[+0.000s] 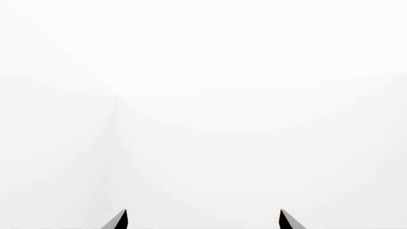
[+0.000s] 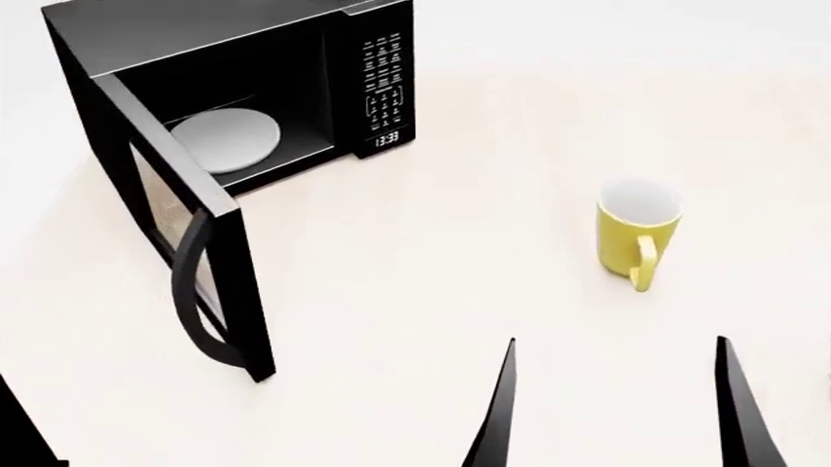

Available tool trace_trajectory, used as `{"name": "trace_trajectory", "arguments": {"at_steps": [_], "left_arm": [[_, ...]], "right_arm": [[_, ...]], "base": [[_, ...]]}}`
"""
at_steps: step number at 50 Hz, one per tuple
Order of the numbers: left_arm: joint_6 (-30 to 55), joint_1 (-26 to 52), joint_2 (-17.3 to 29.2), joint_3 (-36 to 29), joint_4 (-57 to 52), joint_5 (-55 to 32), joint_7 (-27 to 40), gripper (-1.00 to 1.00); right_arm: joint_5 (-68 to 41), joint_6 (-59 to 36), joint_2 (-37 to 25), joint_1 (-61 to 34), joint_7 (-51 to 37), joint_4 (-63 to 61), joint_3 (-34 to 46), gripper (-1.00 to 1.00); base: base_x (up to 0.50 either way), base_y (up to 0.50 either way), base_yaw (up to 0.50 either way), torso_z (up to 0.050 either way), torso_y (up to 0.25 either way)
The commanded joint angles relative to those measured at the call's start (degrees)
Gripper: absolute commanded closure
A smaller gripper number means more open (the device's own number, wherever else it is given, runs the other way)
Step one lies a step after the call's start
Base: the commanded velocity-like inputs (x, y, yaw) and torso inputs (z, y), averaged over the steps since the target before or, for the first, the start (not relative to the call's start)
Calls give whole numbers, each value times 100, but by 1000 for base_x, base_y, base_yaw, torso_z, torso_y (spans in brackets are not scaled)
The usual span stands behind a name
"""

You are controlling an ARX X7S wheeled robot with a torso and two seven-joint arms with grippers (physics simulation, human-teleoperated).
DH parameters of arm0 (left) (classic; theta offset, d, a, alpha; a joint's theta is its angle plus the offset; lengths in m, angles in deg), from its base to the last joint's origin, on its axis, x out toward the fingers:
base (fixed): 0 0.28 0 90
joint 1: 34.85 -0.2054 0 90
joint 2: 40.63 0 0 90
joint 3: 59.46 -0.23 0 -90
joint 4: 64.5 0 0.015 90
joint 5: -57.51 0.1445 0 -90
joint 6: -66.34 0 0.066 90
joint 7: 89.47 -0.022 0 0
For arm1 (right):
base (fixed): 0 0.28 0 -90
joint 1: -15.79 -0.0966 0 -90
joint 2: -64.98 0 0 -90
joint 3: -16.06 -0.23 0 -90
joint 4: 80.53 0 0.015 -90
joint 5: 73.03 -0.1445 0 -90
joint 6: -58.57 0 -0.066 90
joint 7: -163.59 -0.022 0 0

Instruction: Close the microwave.

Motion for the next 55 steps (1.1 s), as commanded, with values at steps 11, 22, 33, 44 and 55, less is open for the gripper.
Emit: {"name": "trace_trajectory", "arguments": {"at_steps": [11,22,33,44,55], "left_arm": [[-10,-2,42,-17,38,21,61,-100],[-23,-18,87,-77,79,18,102,-100],[-3,-18,124,-130,72,20,146,-100],[4,-15,168,-164,81,10,188,-100],[-25,-29,205,-217,112,21,228,-100]], "right_arm": [[-60,-212,-3,-36,-43,57,-7,-100],[-2,-252,-102,-7,66,-85,200,-100],[354,-203,-216,19,173,-96,403,-100],[495,-229,-241,13,131,-82,445,-100],[421,-257,-270,7,84,-73,452,-100]], "base": [[115,371,0,0,0],[11,0,0,0,0],[467,10,0,0,0],[500,119,0,0,0],[500,184,0,0,0]]}}
